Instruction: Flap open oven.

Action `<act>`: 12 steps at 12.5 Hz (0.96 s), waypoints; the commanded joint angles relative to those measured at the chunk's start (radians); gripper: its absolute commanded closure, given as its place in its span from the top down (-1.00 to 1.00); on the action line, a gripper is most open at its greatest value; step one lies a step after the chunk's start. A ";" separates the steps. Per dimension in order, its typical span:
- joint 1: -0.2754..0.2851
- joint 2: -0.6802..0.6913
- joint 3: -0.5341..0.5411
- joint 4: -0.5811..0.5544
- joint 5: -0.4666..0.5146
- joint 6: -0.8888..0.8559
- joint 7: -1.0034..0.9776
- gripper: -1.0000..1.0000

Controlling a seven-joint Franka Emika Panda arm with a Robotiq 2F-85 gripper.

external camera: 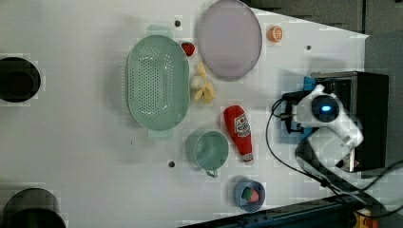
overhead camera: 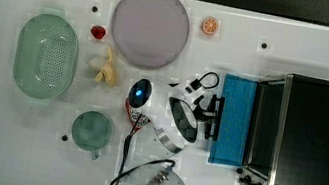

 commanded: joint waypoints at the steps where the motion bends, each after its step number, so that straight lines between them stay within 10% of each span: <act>1: 0.040 0.032 -0.006 0.023 -0.022 -0.011 0.251 -0.65; 8: 0.057 0.045 -0.006 0.044 -0.006 0.022 0.285 -0.65; 12: 0.052 -0.133 -0.008 0.049 0.266 0.028 0.284 -0.65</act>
